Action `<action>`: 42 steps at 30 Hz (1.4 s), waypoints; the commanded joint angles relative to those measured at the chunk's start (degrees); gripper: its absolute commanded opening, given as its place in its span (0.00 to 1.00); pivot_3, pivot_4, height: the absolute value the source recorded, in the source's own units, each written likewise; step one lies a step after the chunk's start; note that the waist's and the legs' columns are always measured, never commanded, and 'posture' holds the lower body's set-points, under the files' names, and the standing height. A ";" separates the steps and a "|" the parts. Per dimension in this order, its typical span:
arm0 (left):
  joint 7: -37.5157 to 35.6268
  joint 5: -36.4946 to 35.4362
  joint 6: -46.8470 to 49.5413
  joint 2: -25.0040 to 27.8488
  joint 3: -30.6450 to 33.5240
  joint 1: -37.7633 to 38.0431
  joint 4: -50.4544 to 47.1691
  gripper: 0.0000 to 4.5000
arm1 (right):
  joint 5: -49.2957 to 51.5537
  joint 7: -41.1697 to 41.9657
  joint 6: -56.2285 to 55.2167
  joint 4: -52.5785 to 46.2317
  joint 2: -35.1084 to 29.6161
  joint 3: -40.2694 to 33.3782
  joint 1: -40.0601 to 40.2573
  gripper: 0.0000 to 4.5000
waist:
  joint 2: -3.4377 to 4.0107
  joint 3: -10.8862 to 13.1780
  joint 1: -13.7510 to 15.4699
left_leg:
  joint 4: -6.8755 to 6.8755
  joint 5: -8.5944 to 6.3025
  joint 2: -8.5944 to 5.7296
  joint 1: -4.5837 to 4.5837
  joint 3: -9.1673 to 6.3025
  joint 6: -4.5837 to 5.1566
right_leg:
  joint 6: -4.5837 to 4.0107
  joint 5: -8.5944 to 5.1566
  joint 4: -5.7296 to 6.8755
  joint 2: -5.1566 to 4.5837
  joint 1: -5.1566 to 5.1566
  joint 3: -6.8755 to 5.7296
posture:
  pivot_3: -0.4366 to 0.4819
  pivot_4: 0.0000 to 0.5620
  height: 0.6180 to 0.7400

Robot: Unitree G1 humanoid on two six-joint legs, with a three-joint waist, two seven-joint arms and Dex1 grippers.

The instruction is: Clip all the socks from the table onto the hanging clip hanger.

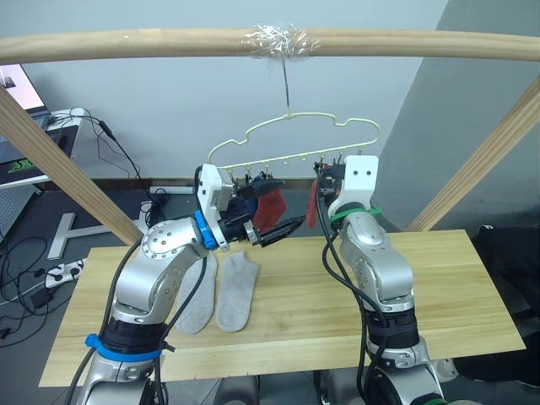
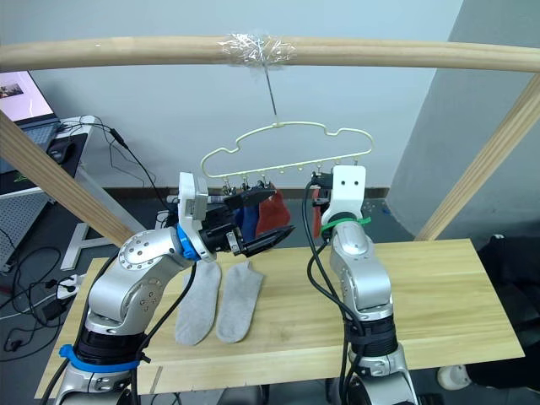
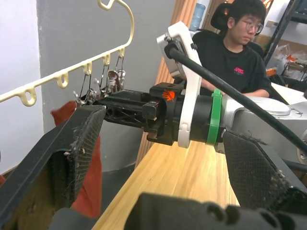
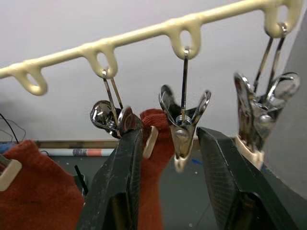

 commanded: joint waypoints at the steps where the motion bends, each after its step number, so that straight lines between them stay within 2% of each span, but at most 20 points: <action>1: 0.07 -0.73 -0.92 -0.19 0.49 0.17 -2.43 0.99 | 0.05 0.41 -1.46 -1.10 0.71 0.62 -2.80 0.41 | 0.00 0.00 0.00 | 0.00 0.00 0.00 0.00 0.00 0.00 | 0.00 0.00 0.00 0.00 0.00 0.00 | 0.65 0.29 1.00; 18: 1.54 -4.30 1.08 -1.71 1.59 -2.67 -3.45 0.99 | 0.37 1.85 -3.73 1.64 -0.89 -0.57 -4.44 0.41 | 0.00 -0.02 0.12 | 0.02 0.00 0.00 0.00 0.00 0.00 | 0.00 0.00 0.03 0.00 0.00 -0.01 | 0.65 0.28 1.00; 36: 3.40 -4.07 0.17 -1.49 1.65 -2.61 -3.29 0.99 | 0.44 2.75 -5.15 3.14 -1.17 -0.83 -4.27 0.41 | 0.00 -0.02 0.16 | 0.06 0.00 0.00 0.01 0.00 0.00 | 0.00 0.00 0.09 0.00 0.00 -0.01 | 0.66 0.30 1.00; 39: 3.67 -4.03 0.11 -1.60 1.51 -2.46 -3.49 0.99 | 0.15 2.93 -5.86 3.66 -1.72 -0.96 -4.06 0.28 | 0.00 -0.02 0.20 | 0.06 0.00 0.00 0.01 0.00 0.00 | 0.00 0.00 0.09 0.00 0.00 -0.01 | 0.66 0.30 1.00; 42: 3.93 -4.00 0.21 -1.71 1.25 -2.11 -4.02 0.99 | 0.20 3.18 -6.18 3.77 -2.32 -1.17 -3.84 0.10 | 0.00 -0.02 0.30 | 0.06 0.00 0.00 0.01 0.00 0.00 | 0.00 0.00 0.09 0.00 0.00 -0.01 | 0.66 0.30 1.00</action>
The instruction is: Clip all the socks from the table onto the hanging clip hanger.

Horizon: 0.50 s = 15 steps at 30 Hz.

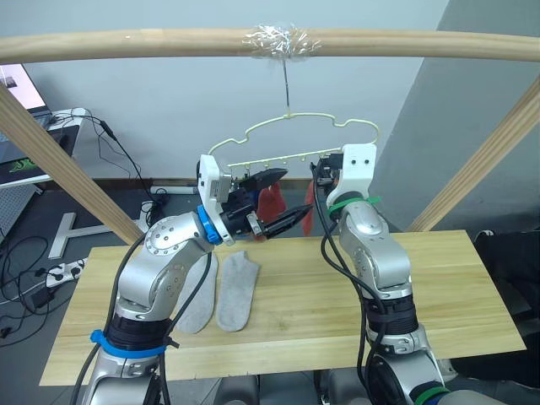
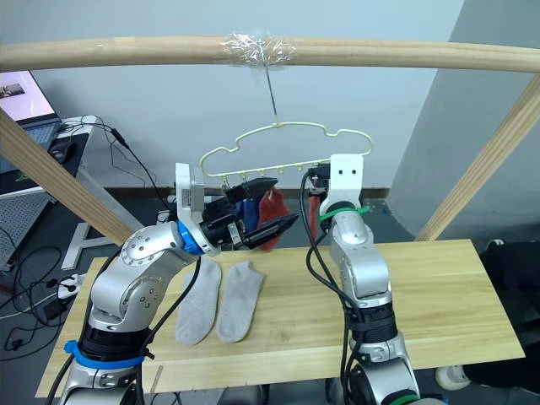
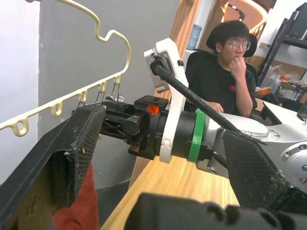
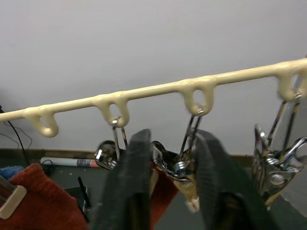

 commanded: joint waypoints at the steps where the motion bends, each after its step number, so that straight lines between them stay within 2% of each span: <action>1: 0.57 -0.20 -1.10 -0.21 0.98 -0.26 -2.81 0.99 | 0.05 0.61 -1.53 -0.77 -0.57 -0.31 -0.29 0.05 | 0.00 0.00 0.06 | 0.00 0.00 0.00 0.00 0.00 0.00 | 0.00 0.00 0.00 0.00 0.00 0.00 | 0.66 0.30 1.00; 2: 0.60 -0.15 -1.13 -0.20 0.95 -0.20 -2.84 0.99 | 0.09 0.74 -1.53 -0.93 -0.77 -0.37 -0.14 0.01 | 0.00 0.00 0.08 | 0.00 0.00 0.00 0.00 0.00 0.00 | 0.00 0.00 0.00 0.00 0.00 0.00 | 0.66 0.30 1.00; 6: 1.24 0.39 -1.09 -0.34 0.65 -0.07 -2.70 0.99 | 0.68 2.74 -0.88 -2.26 -2.51 -0.54 0.68 0.00 | 0.00 0.00 0.12 | 0.00 0.00 0.00 0.01 0.00 0.00 | 0.00 0.00 0.01 0.00 0.00 0.00 | 0.66 0.31 1.00; 8: 2.45 0.53 -0.05 -0.49 0.38 0.68 -2.79 0.99 | 2.38 6.53 1.97 -3.68 -4.66 -0.14 1.15 0.00 | 0.00 0.00 0.18 | 0.02 0.00 0.00 0.01 0.00 0.00 | 0.00 0.00 0.01 0.00 0.00 0.01 | 0.66 0.31 1.00; 15: 6.39 11.21 -2.21 0.72 -3.97 7.90 2.79 0.99 | 9.18 15.13 14.52 -10.48 -12.08 -2.43 1.75 0.00 | 0.00 0.00 0.39 | 0.03 0.00 -0.01 0.08 0.00 0.01 | 0.00 0.00 0.02 0.00 0.06 0.02 | 0.64 0.32 1.00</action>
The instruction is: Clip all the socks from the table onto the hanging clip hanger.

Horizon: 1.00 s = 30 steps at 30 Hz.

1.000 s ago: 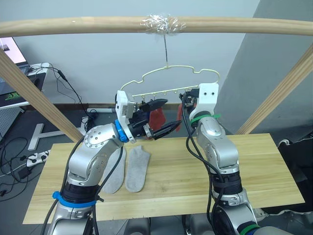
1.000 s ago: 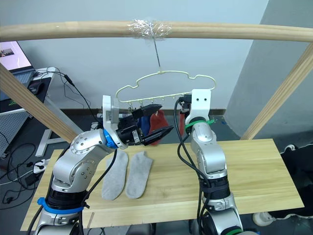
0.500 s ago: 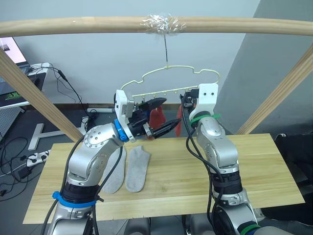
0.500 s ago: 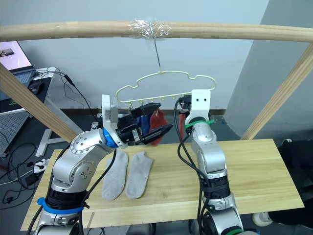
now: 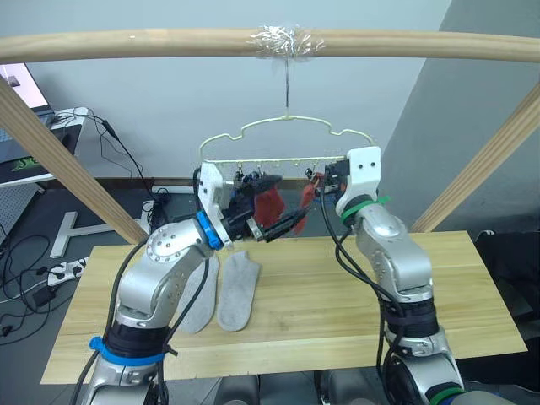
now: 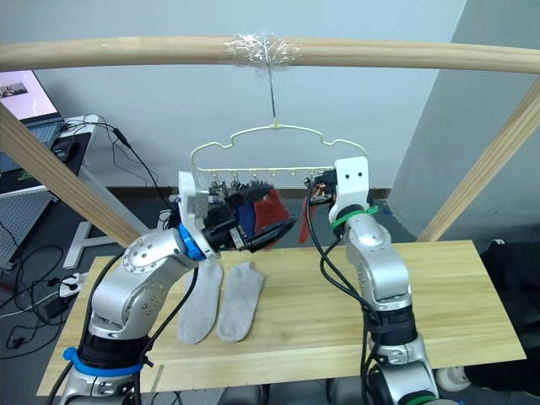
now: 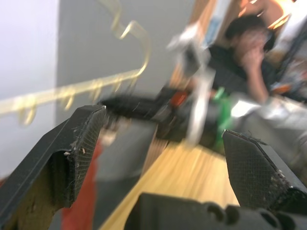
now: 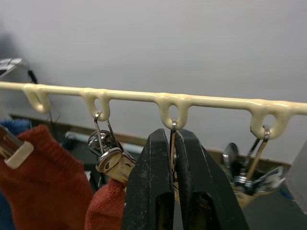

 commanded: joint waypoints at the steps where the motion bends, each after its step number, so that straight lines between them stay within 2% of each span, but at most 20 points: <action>1: 2.90 6.85 -3.15 0.59 -1.62 3.56 4.34 0.99 | 3.28 3.42 6.18 -4.73 -3.30 -1.77 -0.03 0.00 | 0.00 0.00 0.03 | 0.00 0.00 0.00 0.05 0.00 0.00 | 0.00 0.00 0.00 0.00 0.04 0.01 | 0.64 0.32 1.00; 3: 3.78 10.40 -5.52 0.95 -2.44 5.29 8.29 0.99 | 4.62 4.27 8.80 -6.17 -4.58 -2.36 -0.29 0.00 | 0.00 0.00 0.05 | -0.01 0.00 0.00 0.20 0.00 0.01 | 0.00 0.00 -0.01 0.00 0.17 0.01 | 0.64 0.32 1.00; 4: 4.86 13.35 -7.78 1.32 -3.00 6.10 12.32 0.99 | 5.30 4.80 10.17 -6.93 -5.53 -2.84 -0.51 0.00 | 0.01 0.01 0.05 | -0.01 -0.01 0.00 0.20 -0.01 0.01 | 0.00 0.00 -0.01 0.00 0.17 0.00 | 0.60 0.33 1.00; 6: 7.90 18.69 -11.10 1.74 -3.78 6.99 20.51 0.99 | 6.37 5.47 12.72 -8.17 -7.15 -3.90 -0.77 0.00 | 0.01 0.01 0.06 | -0.01 0.00 0.00 0.22 0.00 0.01 | 0.00 0.00 -0.01 0.01 0.18 0.00 | 0.60 0.33 1.00; 12: 11.21 24.73 -13.16 0.01 -5.18 6.40 30.28 0.99 | 7.74 4.86 15.75 -9.45 -8.84 -5.56 -0.29 0.00 | 0.01 0.01 0.50 | -0.01 0.00 -0.02 0.14 -0.01 0.02 | -0.01 0.00 -0.11 -0.01 0.19 -0.03 | 0.60 0.35 1.00; 21: 11.84 28.81 -8.61 -0.30 -5.72 7.03 30.87 0.99 | 8.23 4.05 16.92 -9.59 -9.15 -6.07 -1.14 0.00 | 0.01 0.01 0.54 | -0.01 0.00 -0.03 0.15 -0.02 0.02 | -0.01 0.01 -0.10 -0.03 0.19 -0.04 | 0.59 0.35 1.00; 30: 9.23 23.02 -1.35 -1.82 -2.09 9.06 22.46 0.99 | 8.04 3.77 16.80 -9.74 -9.34 -5.99 -0.76 0.00 | 0.01 0.01 0.55 | -0.02 0.00 -0.02 0.13 -0.03 0.02 | -0.01 0.00 -0.13 -0.04 0.19 -0.06 | 0.59 0.35 1.00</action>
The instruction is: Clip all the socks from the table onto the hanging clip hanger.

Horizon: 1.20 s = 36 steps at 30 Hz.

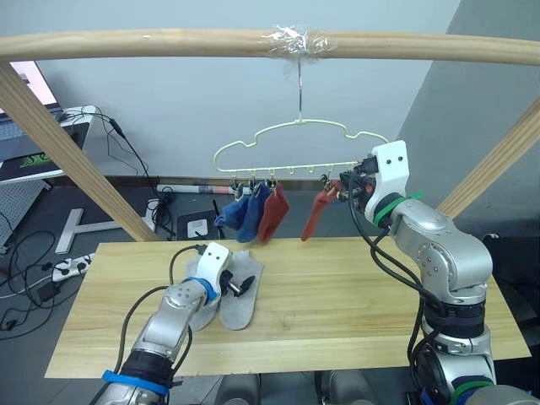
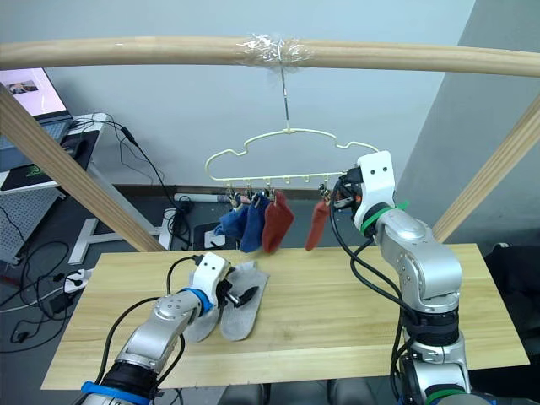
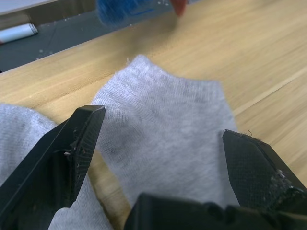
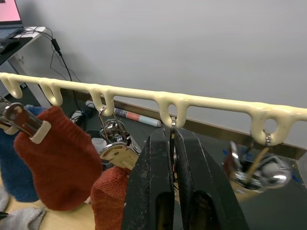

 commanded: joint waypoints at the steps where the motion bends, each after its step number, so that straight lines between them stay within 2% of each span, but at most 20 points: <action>1: -0.44 -1.00 1.45 -0.17 0.73 0.16 -4.03 0.99 | 0.11 -0.70 0.12 -0.85 -0.40 -0.87 0.52 0.00 | 0.00 0.00 -0.01 | 0.00 0.00 0.00 0.01 0.01 0.00 | 0.00 0.00 0.00 0.00 0.01 0.01 | 0.59 0.35 1.00; 9: -0.60 0.94 4.78 1.00 -1.42 2.68 -5.19 0.99 | 0.15 -0.93 0.22 -1.14 -0.15 -0.51 0.63 0.00 | 0.00 0.00 -0.08 | -0.03 0.00 0.00 0.02 0.02 0.00 | 0.00 0.00 -0.04 0.00 0.01 0.03 | 0.59 0.34 1.00; 14: 0.53 1.81 4.90 -0.88 -2.44 2.27 -0.36 0.99 | 0.19 -1.01 0.44 -1.33 -0.34 -0.35 0.96 0.00 | 0.00 -0.01 0.03 | -0.02 0.00 -0.02 0.03 -0.01 0.00 | 0.00 0.00 -0.03 -0.02 0.03 -0.01 | 0.59 0.34 1.00; 19: 0.00 2.01 4.90 -1.35 -2.83 2.09 1.62 0.76 | 0.39 -1.07 0.90 -1.87 -0.42 -0.33 1.27 0.00 | 0.02 -0.03 0.01 | -0.02 0.00 -0.03 0.07 -0.01 0.00 | 0.00 0.00 -0.02 -0.03 0.06 -0.01 | 0.59 0.33 1.00; 28: -3.51 1.11 2.94 -0.86 -3.29 3.76 0.54 0.24 | 1.44 -0.62 2.30 -2.73 -0.72 -0.66 1.62 0.00 | 0.03 -0.06 0.00 | -0.02 0.00 -0.04 0.08 0.01 0.00 | 0.00 0.00 -0.02 -0.06 0.07 0.00 | 0.58 0.32 1.00; 32: -8.73 -2.30 -4.85 -2.12 -3.99 4.89 -3.51 0.00 | 4.51 -0.54 6.33 -3.03 0.30 -3.33 0.09 0.00 | 0.03 -0.06 0.00 | -0.03 0.00 -0.04 0.07 0.02 0.00 | 0.00 0.00 -0.04 -0.06 0.06 0.00 | 0.58 0.32 1.00; 36: -15.35 -10.89 -7.92 -5.77 -4.08 5.86 -12.17 0.00 | 8.65 -1.80 14.80 -1.64 3.12 -11.34 -4.64 0.00 | 0.04 -0.05 0.15 | -0.01 0.01 -0.05 -0.03 0.00 -0.01 | 0.00 0.00 -0.05 -0.11 0.04 -0.02 | 0.58 0.31 1.00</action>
